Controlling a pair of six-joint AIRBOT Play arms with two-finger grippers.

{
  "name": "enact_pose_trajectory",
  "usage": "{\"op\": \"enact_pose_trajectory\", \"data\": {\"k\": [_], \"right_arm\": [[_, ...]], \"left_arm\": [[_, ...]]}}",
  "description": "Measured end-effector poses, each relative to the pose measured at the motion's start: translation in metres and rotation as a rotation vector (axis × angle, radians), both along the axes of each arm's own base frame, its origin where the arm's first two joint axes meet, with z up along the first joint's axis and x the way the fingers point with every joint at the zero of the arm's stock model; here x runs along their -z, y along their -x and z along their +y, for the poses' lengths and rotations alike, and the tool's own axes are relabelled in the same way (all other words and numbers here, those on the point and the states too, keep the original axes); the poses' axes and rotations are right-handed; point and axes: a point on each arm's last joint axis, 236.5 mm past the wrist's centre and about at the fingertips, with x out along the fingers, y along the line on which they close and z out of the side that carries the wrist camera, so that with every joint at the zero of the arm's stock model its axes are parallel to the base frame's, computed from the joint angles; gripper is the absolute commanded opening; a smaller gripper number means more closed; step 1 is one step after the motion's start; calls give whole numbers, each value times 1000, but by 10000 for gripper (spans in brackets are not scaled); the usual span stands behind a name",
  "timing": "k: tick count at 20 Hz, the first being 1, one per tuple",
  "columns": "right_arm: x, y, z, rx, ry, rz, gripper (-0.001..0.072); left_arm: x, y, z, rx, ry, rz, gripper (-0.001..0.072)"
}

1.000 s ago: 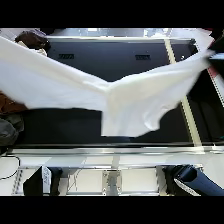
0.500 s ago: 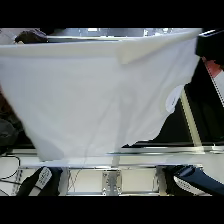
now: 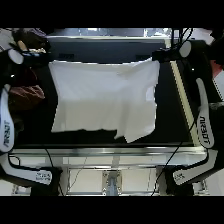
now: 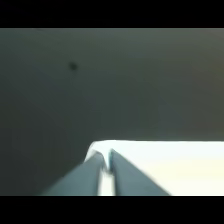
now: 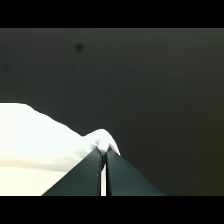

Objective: Fold the shirts.

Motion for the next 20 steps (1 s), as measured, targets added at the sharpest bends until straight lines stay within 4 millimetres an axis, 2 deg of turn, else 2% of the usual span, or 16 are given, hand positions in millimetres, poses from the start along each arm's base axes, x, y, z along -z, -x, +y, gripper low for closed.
{"op": "enact_pose_trajectory", "data": {"k": [1,2,3,5,7,10,12,14,16,18,20], "right_arm": [[0,-11,0,7,-18,-35,308],[-3,-19,0,12,-33,-63,430],[-7,-23,-1,15,-43,-79,429],[-21,-22,-2,15,-41,-82,430],[-33,-8,-17,22,25,-42,429],[-55,36,-67,90,121,49,429],[-61,80,-105,151,140,133,428],[-60,127,-131,197,110,197,429],[-46,174,-140,230,40,229,429],[-11,211,-134,264,-73,233,455],[43,240,-116,348,-267,238,456]], "left_arm": [[1,-12,-3,-1,-13,-29,655],[-2,-20,-4,-7,-17,-58,646],[-7,-25,-3,-8,-29,-81,646],[-30,-26,7,-29,-40,-134,646],[-68,-14,30,-69,-51,-186,646],[-115,31,87,-168,-76,-194,645],[-124,79,134,-265,-89,-138,645],[-117,132,176,-372,-96,-78,645],[-83,187,202,-475,-71,17,645],[-35,233,214,-582,4,111,645],[22,263,207,-650,120,216,643]]}}
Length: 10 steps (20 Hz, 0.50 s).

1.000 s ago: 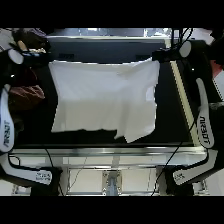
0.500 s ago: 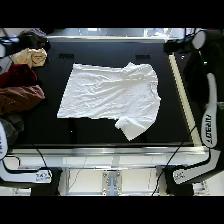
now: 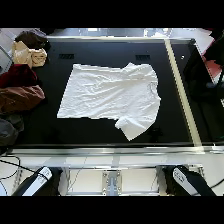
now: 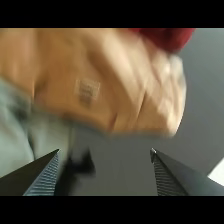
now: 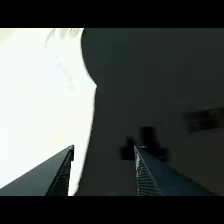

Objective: Fold the shirts.

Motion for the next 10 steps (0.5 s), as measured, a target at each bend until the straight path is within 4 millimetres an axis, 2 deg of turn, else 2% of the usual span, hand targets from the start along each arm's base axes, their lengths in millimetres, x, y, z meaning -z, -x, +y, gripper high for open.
{"op": "enact_pose_trajectory", "data": {"k": [2,4,6,10], "right_arm": [[63,25,33,118,-255,9,456],[110,46,62,202,-454,38,456],[140,62,81,249,-576,69,456],[177,77,97,300,-677,139,455]], "left_arm": [[50,14,-22,-37,160,34,643],[81,12,-45,-51,308,18,643],[96,2,-61,-67,421,-25,643],[109,-14,-85,-57,562,-75,643]]}}
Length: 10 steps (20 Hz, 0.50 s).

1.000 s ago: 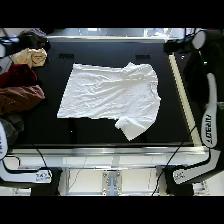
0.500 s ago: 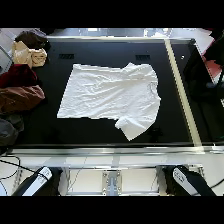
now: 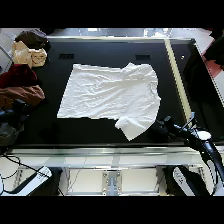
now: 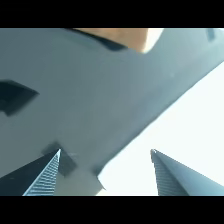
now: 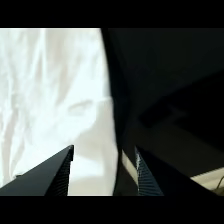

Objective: Fold the shirts.

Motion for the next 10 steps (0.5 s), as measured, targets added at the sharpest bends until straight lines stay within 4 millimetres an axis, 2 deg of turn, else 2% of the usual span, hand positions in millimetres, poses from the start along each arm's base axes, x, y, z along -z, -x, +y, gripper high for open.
{"op": "enact_pose_trajectory", "data": {"k": [3,8,9,10], "right_arm": [[14,-3,11,1,-57,9,451],[22,-26,21,-9,-97,-8,446],[23,-33,22,-18,-93,-10,387],[25,-38,22,-28,-81,-12,243]], "left_arm": [[7,-10,-21,43,47,-8,643],[15,-21,-49,106,77,-4,643],[16,-22,-52,112,80,-3,643],[17,-23,-54,116,81,-1,643]]}}
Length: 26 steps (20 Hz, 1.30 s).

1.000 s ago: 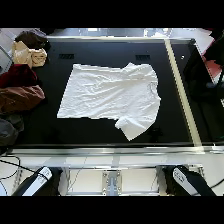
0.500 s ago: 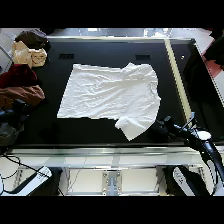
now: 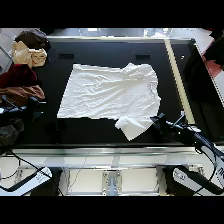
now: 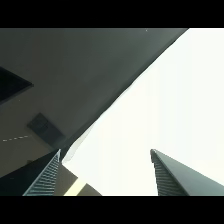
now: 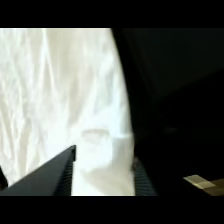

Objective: Fold the shirts.

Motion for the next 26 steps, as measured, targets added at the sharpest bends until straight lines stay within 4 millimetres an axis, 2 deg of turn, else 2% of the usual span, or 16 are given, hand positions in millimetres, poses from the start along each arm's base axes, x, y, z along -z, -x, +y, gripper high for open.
{"op": "enact_pose_trajectory", "data": {"k": [1,2,5,9,11,13,19,23,25,26], "right_arm": [[1,-6,0,-12,18,-4,94],[1,-12,-1,-17,30,-10,14],[-12,-27,6,-49,24,-50,14],[-25,-35,13,-85,10,-87,14],[-29,-34,18,-104,1,-94,14],[-31,-33,21,-122,-5,-97,14],[-35,-31,26,-145,-20,-104,14],[-40,-31,27,-152,-18,-119,14],[-41,-31,27,-153,-17,-122,14],[-41,-31,27,-154,-17,-123,14]], "left_arm": [[1,0,-2,5,2,2,642],[2,0,-4,8,6,5,643],[10,6,-12,-6,52,41,628],[35,26,-28,-29,127,122,623],[46,32,-37,-24,167,144,545],[50,28,-48,-5,216,126,463],[66,15,-76,48,304,99,464],[73,12,-78,43,315,99,462],[75,10,-77,35,307,96,358],[77,9,-76,32,296,96,358]]}}
